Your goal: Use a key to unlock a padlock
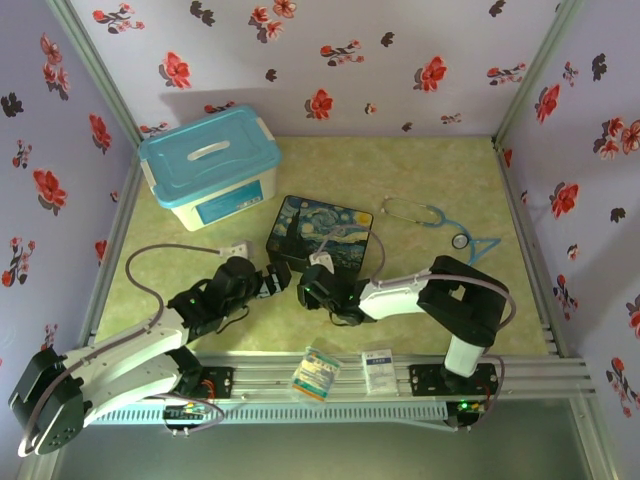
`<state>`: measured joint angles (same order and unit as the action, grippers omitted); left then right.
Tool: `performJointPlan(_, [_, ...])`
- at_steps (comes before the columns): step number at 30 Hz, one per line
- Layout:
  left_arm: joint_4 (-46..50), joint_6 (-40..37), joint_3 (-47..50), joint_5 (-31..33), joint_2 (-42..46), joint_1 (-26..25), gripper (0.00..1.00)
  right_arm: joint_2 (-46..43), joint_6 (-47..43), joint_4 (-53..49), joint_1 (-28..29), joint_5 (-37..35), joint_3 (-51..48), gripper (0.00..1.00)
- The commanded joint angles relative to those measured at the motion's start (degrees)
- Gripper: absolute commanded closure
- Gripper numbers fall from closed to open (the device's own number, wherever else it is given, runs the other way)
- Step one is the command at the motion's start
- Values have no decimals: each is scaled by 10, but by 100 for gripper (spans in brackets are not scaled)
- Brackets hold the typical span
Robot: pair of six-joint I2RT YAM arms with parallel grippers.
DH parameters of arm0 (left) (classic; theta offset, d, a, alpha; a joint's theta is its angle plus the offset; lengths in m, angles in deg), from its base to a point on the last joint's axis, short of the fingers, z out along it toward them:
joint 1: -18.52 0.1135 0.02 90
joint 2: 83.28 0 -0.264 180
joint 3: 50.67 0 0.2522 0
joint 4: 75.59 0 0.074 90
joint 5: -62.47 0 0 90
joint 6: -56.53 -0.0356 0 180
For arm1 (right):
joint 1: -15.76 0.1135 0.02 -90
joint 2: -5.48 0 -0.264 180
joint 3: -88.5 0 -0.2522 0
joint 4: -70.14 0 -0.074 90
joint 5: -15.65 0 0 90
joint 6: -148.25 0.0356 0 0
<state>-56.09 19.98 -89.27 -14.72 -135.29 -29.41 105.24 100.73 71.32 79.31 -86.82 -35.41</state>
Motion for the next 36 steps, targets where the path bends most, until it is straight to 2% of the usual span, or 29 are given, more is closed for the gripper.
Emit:
performJointPlan(1, [-22,7,7,1,0,4,1,-2,27,41,11,47,-44,69])
performJointPlan(6, [-25,-11,-9,3,-15,7,0,-18,45,110,7,67,-88,64])
performJointPlan(9, [-17,-28,-33,3,-31,15,0,-19,58,161,0,84,-113,68])
performJointPlan(10, [-13,-35,-42,4,-35,18,0,-21,70,191,-5,87,-129,70])
performJointPlan(12, [-10,-48,-56,3,-42,25,0,-21,86,235,-13,91,-156,83])
performJointPlan(14, [-13,-60,-70,3,-50,36,0,-21,84,246,-16,95,-163,91])
performJointPlan(20, [-8,-118,-126,2,-101,73,0,-26,78,228,-16,93,-157,92])
performJointPlan(25, [-28,-161,-160,-5,-174,131,0,-54,87,260,-23,72,-191,94])
performJointPlan(27, [-39,-191,-181,-2,-214,138,0,-66,93,277,-26,69,-208,94])
performJointPlan(30, [-50,-226,-227,-42,-287,144,0,-68,106,309,-30,73,-226,95])
performJointPlan(33, [-49,-230,-259,-84,-344,140,0,-59,128,355,-31,69,-246,95])
performJointPlan(36, [-68,-225,-248,-86,-367,132,6,-46,152,388,-31,49,-260,96])
